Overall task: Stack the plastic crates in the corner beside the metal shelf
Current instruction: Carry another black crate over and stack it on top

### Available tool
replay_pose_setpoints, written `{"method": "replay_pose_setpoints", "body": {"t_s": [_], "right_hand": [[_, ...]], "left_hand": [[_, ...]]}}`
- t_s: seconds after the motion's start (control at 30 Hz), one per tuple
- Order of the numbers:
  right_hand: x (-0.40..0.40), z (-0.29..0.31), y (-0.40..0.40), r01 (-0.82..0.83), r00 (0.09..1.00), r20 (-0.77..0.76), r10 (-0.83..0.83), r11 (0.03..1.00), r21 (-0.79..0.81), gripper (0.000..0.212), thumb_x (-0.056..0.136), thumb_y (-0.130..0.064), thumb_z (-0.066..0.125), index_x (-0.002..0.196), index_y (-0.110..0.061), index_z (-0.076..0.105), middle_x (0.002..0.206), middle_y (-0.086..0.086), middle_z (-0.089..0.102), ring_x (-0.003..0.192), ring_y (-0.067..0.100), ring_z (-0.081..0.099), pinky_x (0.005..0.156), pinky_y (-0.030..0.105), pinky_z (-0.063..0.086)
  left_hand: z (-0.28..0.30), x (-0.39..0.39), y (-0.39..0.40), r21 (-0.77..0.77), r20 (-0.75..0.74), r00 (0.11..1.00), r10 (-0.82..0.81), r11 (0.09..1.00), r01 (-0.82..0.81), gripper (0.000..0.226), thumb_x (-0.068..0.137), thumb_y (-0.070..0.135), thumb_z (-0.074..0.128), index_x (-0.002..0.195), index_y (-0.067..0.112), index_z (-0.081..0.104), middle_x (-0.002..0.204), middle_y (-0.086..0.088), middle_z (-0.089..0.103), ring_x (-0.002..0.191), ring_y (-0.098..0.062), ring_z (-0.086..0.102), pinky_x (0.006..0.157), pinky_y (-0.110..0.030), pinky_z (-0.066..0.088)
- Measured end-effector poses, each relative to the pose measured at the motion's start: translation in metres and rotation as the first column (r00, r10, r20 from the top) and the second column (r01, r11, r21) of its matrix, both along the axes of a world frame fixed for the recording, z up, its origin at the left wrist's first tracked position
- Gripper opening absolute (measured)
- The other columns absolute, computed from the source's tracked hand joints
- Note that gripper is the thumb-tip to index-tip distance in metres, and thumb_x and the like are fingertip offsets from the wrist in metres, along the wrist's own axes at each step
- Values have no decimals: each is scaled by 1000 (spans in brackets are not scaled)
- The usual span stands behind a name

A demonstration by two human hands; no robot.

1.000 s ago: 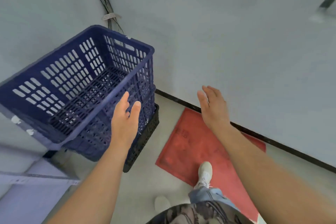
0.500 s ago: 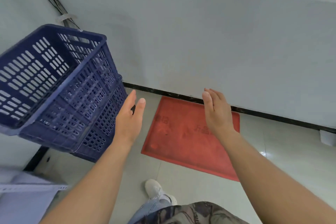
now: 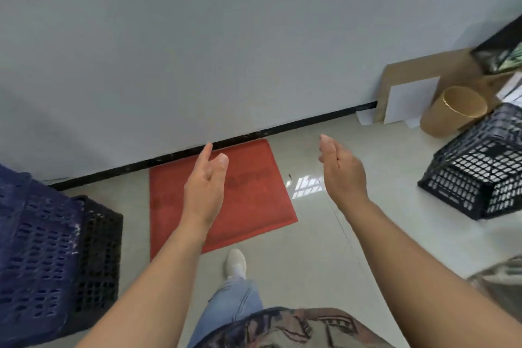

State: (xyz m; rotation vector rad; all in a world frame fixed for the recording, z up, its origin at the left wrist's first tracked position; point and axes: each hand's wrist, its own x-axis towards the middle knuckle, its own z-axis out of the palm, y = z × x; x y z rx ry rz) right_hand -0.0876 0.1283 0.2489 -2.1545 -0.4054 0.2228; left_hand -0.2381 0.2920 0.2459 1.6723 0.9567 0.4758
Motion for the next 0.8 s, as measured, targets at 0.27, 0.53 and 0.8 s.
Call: {"method": "replay_pose_setpoints", "body": {"t_s": [0.27,0.53,0.8], "right_hand": [[63,-14,-67,302,949,-113,-295,952,53,62,86,-58,22,95,-15,66,91,1,69,89,22,63,85,43,49],[157,-8,-105,499,861,-126,-492,866,34,65,88,-60,24,95,-9,64,88,4,69,86,25,64,84,42,49],[245,0,-139,678,732,-146,-666,733,51,66,84,-61,22,100,-18,69,86,-6,69,85,14,66,85,36,48]], "left_hand": [[-12,115,-35,-15,-28,967,-252,968,252,59,94,49,48,149,34,33,128,2,62,122,-10,56,108,-42,43],[-7,253,-55,-46,1,878,-478,877,477,64,90,57,50,148,36,33,132,7,57,124,-13,55,107,-45,43],[2,389,-88,-57,45,752,-658,750,659,73,81,65,53,146,38,36,133,10,52,124,-10,54,108,-44,42]]}}
